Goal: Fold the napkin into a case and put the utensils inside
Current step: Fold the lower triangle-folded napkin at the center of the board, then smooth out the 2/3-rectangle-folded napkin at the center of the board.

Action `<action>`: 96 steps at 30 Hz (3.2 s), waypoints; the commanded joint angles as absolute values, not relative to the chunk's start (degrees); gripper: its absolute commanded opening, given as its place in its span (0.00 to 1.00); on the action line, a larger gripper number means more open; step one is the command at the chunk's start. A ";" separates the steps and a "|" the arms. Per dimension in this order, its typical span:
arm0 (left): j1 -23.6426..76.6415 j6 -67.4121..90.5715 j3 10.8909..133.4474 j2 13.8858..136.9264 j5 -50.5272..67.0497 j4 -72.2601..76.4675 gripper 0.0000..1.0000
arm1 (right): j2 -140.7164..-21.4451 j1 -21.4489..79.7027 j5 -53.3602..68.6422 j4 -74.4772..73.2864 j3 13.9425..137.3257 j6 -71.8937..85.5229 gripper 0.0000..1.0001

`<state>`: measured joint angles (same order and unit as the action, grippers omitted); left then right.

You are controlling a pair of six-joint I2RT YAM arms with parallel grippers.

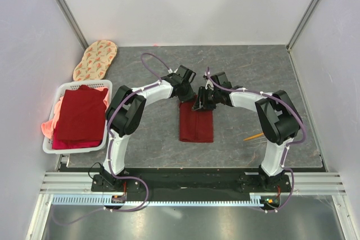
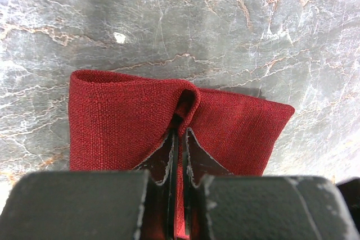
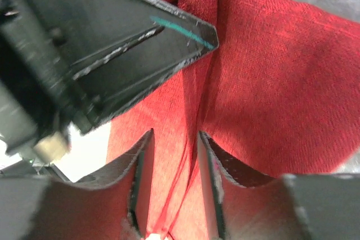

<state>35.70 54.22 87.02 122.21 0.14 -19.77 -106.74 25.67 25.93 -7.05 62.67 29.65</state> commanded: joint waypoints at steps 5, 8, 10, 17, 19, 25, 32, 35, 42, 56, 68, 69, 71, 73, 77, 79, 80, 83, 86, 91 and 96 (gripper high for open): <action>35.77 53.79 85.87 119.45 -0.18 -17.67 0.02 | -109.95 26.02 24.97 -4.22 65.04 30.23 0.14; 35.77 52.04 84.47 117.34 2.02 -16.61 0.24 | -109.78 25.93 24.17 -4.04 64.07 30.50 0.00; 35.77 50.54 83.15 114.53 3.34 -15.74 0.37 | -109.95 25.93 24.26 -3.69 63.46 30.85 0.00; 34.46 46.06 78.14 103.29 5.36 -16.96 0.86 | -110.30 25.84 25.05 -2.11 62.40 31.46 0.00; 33.67 44.92 75.77 100.82 5.45 -17.23 0.86 | -110.04 25.75 25.14 -1.94 61.97 31.46 0.00; 33.05 43.07 71.72 97.64 15.37 -16.79 0.47 | -109.16 25.84 25.93 -0.79 61.00 32.60 0.00; 34.01 43.42 63.64 97.47 22.58 -11.69 0.06 | -108.37 25.75 26.98 -0.44 60.56 34.89 0.03; 34.19 43.77 60.04 97.30 25.30 -9.32 0.04 | -107.93 25.84 27.07 1.23 60.38 35.51 0.05; 34.80 44.03 51.69 95.80 26.45 -6.60 0.03 | -107.75 25.84 27.60 1.32 60.82 36.56 0.09; 35.16 43.86 46.32 99.14 29.36 -1.67 0.02 | -107.40 25.84 24.53 -5.09 65.56 33.23 0.34; 35.24 44.38 45.26 101.16 29.44 -0.26 0.02 | -110.47 25.84 21.18 -13.45 77.69 28.48 0.39; 35.24 44.30 45.26 101.25 29.53 -0.26 0.02 | -110.83 25.93 21.18 -13.36 77.87 28.48 0.33; 35.24 44.38 45.35 101.34 29.53 -0.18 0.02 | -111.36 25.75 21.18 -13.27 78.05 28.48 0.24; 35.24 44.30 45.35 101.51 29.62 -0.26 0.02 | -112.23 25.93 21.97 -12.75 78.31 28.48 0.10; 35.24 44.21 45.44 101.95 29.62 -0.26 0.02 | -113.90 25.93 24.08 -10.82 79.28 29.88 0.00; 35.24 44.21 45.35 102.13 29.62 -0.18 0.02 | -114.69 25.93 24.96 -10.29 79.54 30.32 0.00; 35.24 44.12 45.35 102.13 29.62 -0.18 0.02 | -114.96 25.93 25.05 -9.94 79.63 30.67 0.00; 35.24 44.03 45.26 102.22 29.53 -0.18 0.02 | -116.01 25.84 24.79 -9.49 79.89 30.94 0.00; 35.16 44.03 45.26 102.22 29.53 -0.18 0.02 | -117.77 25.93 24.26 -9.49 80.59 30.85 0.00; 35.24 44.12 44.83 102.13 29.53 -0.18 0.02 | -119.44 25.58 23.29 -9.40 81.39 30.67 0.00; 35.24 43.95 44.03 102.30 28.92 -0.18 0.02 | -119.18 24.52 21.97 -9.58 79.81 29.45 0.00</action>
<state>34.85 45.12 45.56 100.90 30.46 0.25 -119.04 25.47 23.16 -11.03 79.02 30.30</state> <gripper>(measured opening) 0.025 0.007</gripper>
